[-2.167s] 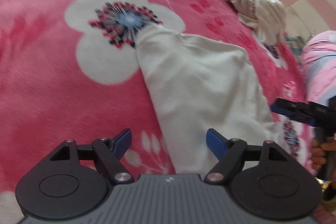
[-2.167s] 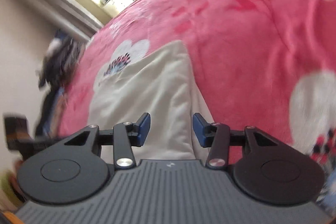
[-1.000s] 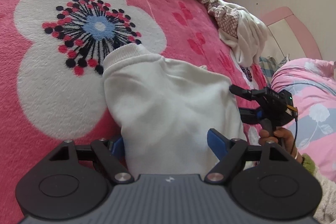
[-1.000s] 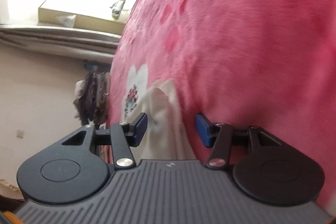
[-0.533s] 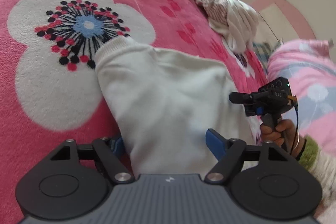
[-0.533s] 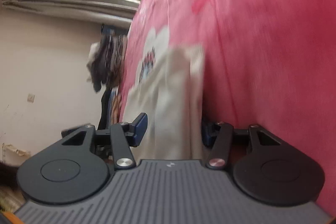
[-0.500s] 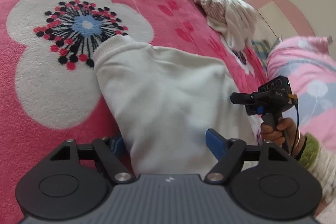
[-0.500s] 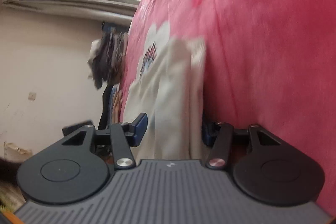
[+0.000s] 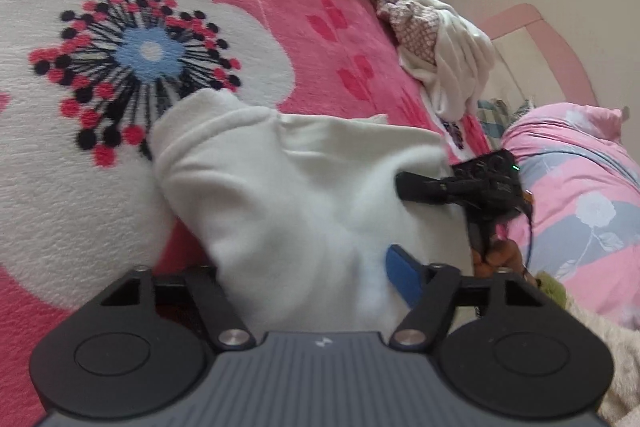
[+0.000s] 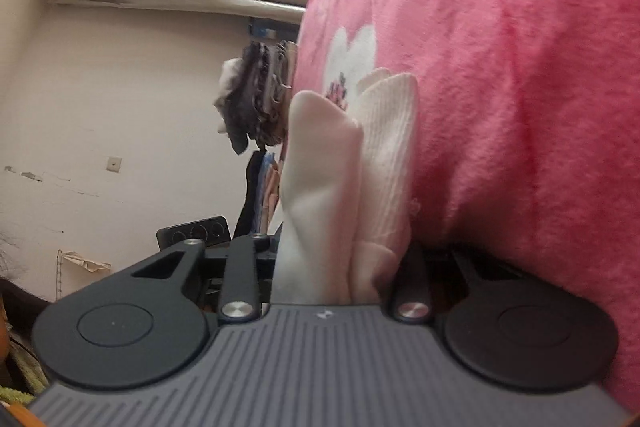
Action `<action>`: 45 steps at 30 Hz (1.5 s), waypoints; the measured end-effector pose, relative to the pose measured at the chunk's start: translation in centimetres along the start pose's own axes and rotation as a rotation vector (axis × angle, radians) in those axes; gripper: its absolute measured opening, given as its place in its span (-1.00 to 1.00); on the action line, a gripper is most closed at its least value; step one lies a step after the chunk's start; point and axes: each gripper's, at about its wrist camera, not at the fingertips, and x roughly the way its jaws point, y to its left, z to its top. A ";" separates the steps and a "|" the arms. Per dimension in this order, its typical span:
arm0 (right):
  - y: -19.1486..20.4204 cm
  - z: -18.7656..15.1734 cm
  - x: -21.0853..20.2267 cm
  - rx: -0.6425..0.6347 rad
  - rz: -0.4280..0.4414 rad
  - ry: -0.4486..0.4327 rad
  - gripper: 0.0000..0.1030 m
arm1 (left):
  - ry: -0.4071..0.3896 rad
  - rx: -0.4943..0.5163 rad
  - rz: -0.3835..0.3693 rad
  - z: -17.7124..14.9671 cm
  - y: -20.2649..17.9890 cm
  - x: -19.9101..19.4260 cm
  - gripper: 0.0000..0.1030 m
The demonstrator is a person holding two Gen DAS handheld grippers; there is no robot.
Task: Fold clothes
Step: 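Close the right gripper on the garment edge while the left gripper closes beside it, then lift the folded cream garment off the blanket with both grippers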
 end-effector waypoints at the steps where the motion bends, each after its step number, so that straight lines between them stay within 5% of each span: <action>1: 0.4 -0.3 -0.1 -0.019 -0.008 -0.012 -0.44 | -0.003 -0.008 0.010 -0.1 0.0 -0.2 0.00; 8: 4.4 -1.8 -0.8 -0.156 -0.124 -0.064 -0.48 | -0.019 0.034 0.057 -0.1 -1.5 -1.8 -0.41; 18: 13.3 -5.7 -2.3 -0.393 -0.261 -0.139 -0.50 | -0.148 0.177 0.081 -2.4 -6.6 -7.2 -0.50; 26: 20.0 -9.1 -2.7 -0.556 -0.275 -0.213 -0.54 | -0.293 0.268 0.087 -4.5 -10.9 -12.8 -0.57; 33: 25.9 -7.7 0.8 -0.711 -0.163 -0.190 -0.54 | -0.417 0.308 0.205 -2.7 -14.0 -20.3 -0.60; 45: 40.8 0.5 12.6 -0.927 0.299 -0.125 -0.55 | -0.785 0.263 0.595 2.8 -20.9 -40.8 -0.62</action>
